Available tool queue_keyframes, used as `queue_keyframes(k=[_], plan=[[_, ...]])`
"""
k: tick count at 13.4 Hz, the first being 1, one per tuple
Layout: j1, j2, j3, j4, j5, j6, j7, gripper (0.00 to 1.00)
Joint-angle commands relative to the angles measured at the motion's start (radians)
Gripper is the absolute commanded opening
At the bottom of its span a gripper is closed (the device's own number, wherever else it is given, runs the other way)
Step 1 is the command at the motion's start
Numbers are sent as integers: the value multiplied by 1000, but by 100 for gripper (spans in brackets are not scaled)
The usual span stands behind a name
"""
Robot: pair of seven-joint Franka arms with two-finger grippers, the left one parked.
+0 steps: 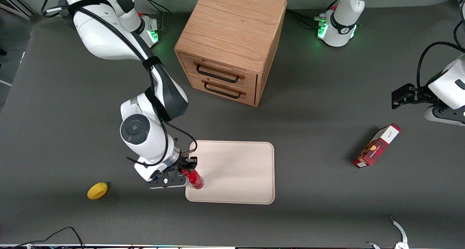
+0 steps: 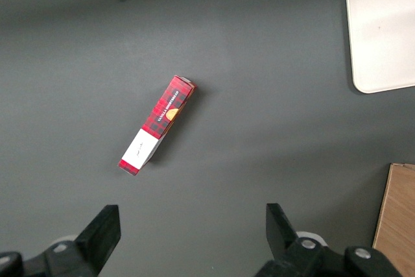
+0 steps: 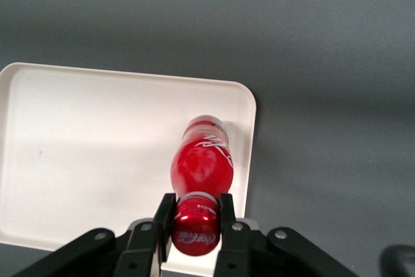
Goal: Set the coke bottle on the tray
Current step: 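Carry the bottle with the right gripper over the white tray, then lower the bottle onto the tray and open the right gripper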
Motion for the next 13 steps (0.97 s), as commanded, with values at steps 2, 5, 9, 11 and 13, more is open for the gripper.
queue_keyframes(k=[2, 5, 9, 11, 13], plan=[[13, 31, -15, 45, -31, 8, 26, 0], [13, 34, -15, 36, -54, 19, 28, 0], [13, 34, -15, 28, -54, 22, 28, 0], [13, 34, -15, 28, -54, 22, 28, 11], [13, 34, -15, 28, -54, 22, 28, 27]])
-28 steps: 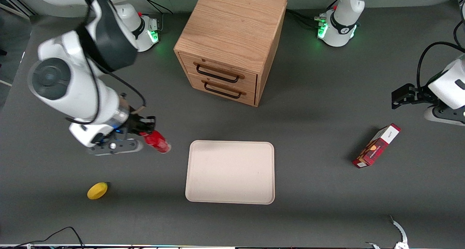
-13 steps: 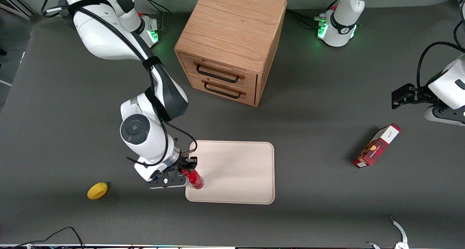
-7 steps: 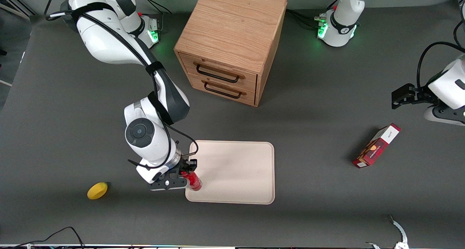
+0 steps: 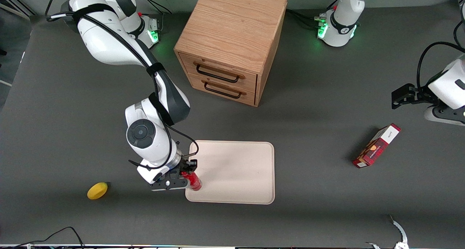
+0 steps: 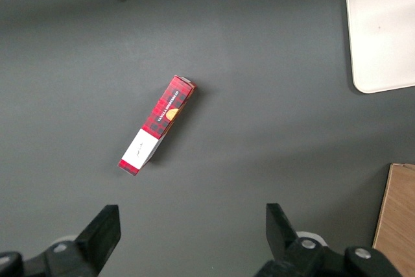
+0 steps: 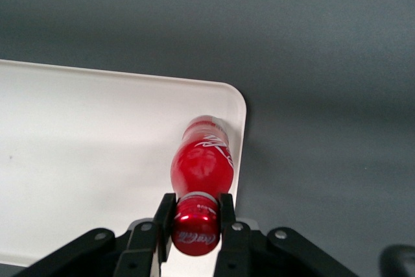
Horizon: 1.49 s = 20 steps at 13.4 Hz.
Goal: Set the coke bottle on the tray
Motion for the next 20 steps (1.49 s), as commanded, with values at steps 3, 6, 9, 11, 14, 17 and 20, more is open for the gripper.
queue_keyframes(k=[3, 6, 9, 11, 14, 17, 20], plan=[[13, 8, -12, 26, -20, 10, 28, 58], [13, 8, -12, 26, -20, 12, 28, 83], [13, 8, -12, 26, -21, 21, 28, 99], [13, 8, -12, 26, -21, 21, 28, 100], [-2, -35, -12, 15, -20, 1, 13, 100], [-37, -206, -7, -174, -20, -28, -38, 100], [-88, -375, 1, -343, -18, -65, -101, 100]])
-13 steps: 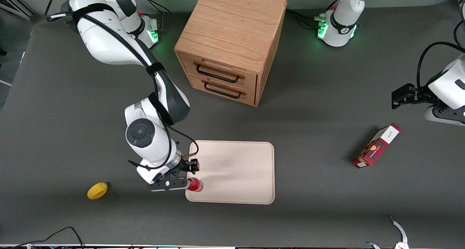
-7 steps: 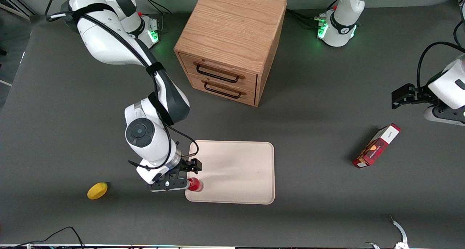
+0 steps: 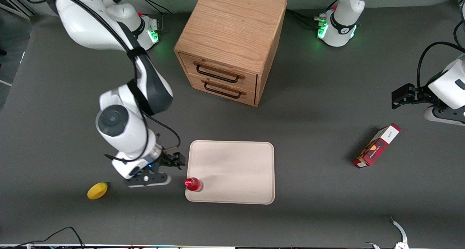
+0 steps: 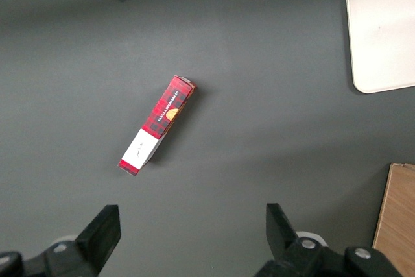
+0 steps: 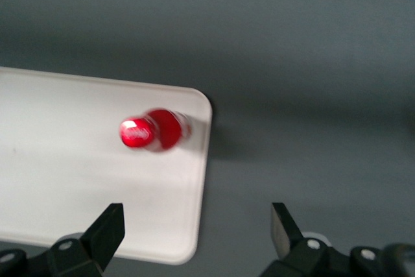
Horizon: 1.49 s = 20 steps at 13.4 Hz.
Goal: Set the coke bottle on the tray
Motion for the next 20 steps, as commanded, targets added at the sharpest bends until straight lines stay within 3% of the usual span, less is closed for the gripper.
queue_keyframes(k=[1, 5, 9, 11, 14, 20], plan=[[-39, -205, 11, -219, -13, -29, -38, 100], [-79, -311, 12, -235, -14, -241, -60, 100], [-168, -389, 12, -227, 4, -411, -213, 100], [-218, -429, 11, -222, 18, -417, -229, 100], [-281, -441, 9, -155, 134, -445, -229, 100], [-269, -423, 1, -86, 84, -466, -229, 100]])
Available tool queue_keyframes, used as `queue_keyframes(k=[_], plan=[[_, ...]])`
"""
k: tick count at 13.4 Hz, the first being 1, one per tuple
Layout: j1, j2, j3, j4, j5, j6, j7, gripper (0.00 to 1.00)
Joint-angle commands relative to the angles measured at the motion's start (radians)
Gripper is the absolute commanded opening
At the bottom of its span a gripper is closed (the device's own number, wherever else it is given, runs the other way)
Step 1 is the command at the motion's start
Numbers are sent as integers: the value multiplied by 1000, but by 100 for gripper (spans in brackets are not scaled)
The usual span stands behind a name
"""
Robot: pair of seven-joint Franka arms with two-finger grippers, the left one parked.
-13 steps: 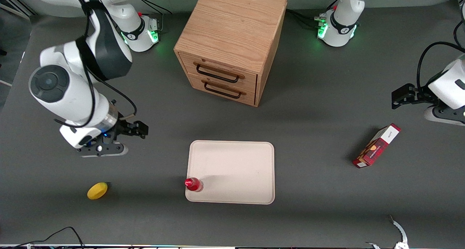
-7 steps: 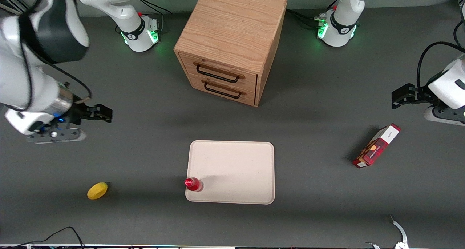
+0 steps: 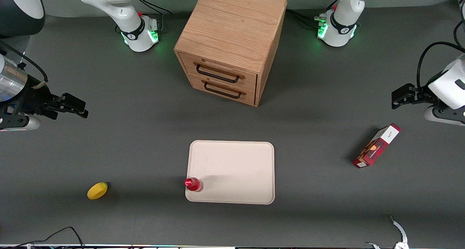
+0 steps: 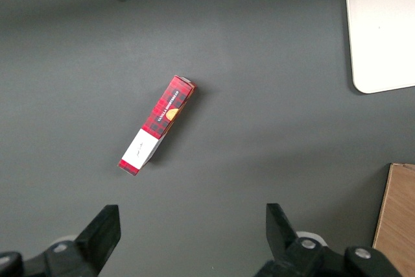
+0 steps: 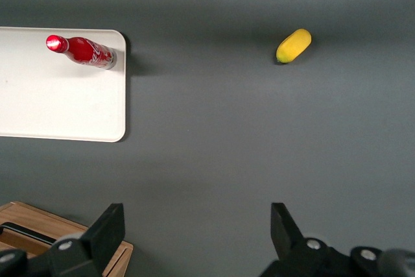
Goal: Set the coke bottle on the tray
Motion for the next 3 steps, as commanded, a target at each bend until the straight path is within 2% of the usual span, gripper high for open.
queue_keyframes(k=[1, 3], plan=[[19, 25, -5, 39, -42, -47, -17, 100], [30, 24, -6, 39, -44, -55, -16, 100]])
